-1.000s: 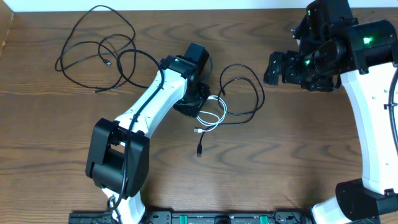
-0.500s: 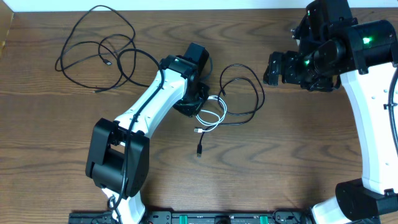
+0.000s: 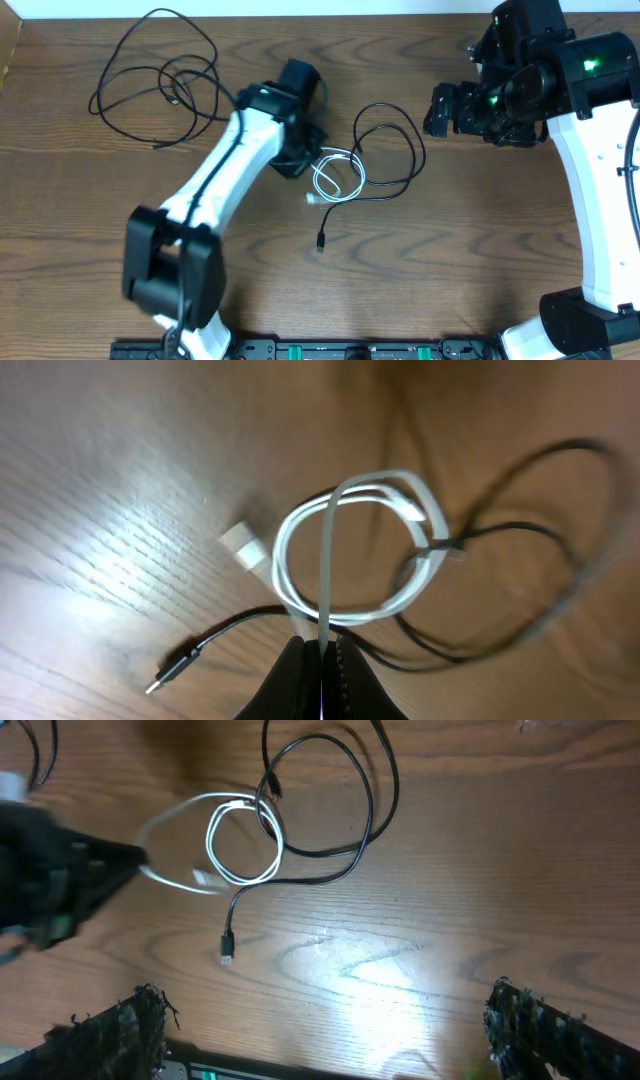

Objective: Untangle cables
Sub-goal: 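Lift the white cable up and pull it toward the top-left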

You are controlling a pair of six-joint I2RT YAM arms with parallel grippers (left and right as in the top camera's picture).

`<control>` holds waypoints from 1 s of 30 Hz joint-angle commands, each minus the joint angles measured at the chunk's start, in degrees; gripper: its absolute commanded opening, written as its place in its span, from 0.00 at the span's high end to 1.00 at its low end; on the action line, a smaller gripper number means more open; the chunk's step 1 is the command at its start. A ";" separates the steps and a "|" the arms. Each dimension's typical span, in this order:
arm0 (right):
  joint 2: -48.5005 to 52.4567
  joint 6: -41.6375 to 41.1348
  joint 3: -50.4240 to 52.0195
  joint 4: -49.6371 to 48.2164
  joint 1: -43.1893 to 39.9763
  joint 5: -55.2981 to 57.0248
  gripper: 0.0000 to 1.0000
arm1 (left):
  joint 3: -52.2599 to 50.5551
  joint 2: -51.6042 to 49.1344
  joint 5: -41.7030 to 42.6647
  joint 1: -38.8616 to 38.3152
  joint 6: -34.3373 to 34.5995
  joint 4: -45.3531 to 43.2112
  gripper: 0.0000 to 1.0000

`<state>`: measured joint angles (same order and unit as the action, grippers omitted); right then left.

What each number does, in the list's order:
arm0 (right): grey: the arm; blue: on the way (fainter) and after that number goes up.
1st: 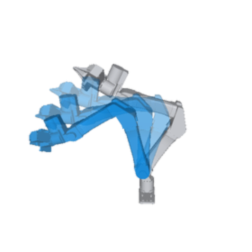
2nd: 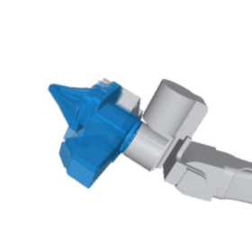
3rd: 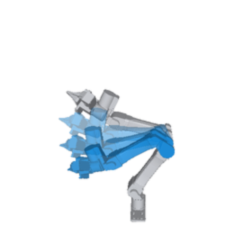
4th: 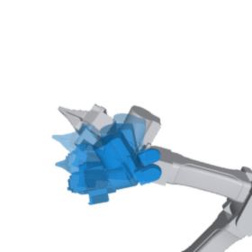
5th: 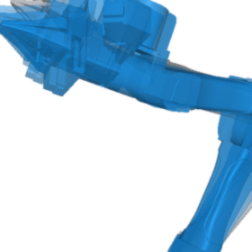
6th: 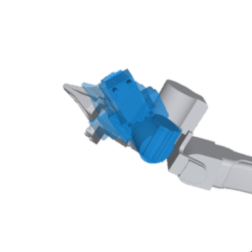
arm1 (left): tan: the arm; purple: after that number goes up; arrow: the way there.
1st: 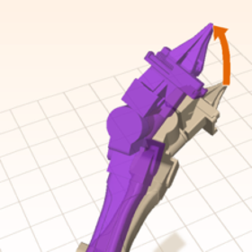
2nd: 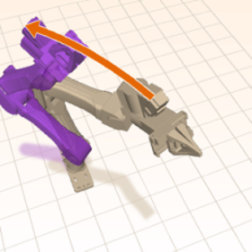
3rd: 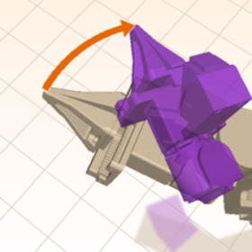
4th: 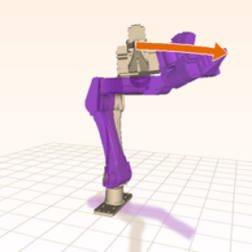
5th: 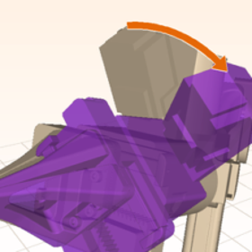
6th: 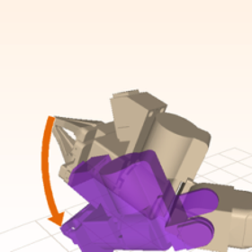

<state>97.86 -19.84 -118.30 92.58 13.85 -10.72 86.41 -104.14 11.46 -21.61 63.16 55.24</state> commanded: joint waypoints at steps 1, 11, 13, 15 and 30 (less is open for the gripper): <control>-0.57 1.05 -0.09 0.00 0.46 0.24 0.01 | 2.67 7.76 -3.93 1.46 -6.32 0.37 0.92; -0.57 1.05 -0.09 0.00 0.50 0.24 0.01 | 2.67 21.59 -5.99 10.99 -9.86 0.50 0.93; -0.57 1.05 -0.09 0.00 0.46 0.24 0.01 | 2.67 22.91 -5.97 12.48 -10.03 1.31 0.93; -0.57 1.05 -0.09 0.02 0.46 0.24 0.01 | 2.64 23.37 -5.97 12.96 -10.58 2.12 0.92; -0.57 1.05 -0.09 0.02 0.48 0.24 0.01 | 2.64 22.56 18.43 6.75 -20.28 -6.14 0.93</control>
<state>97.86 -19.84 -118.30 92.58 13.85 -10.70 88.07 -81.25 19.05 -13.26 45.87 51.03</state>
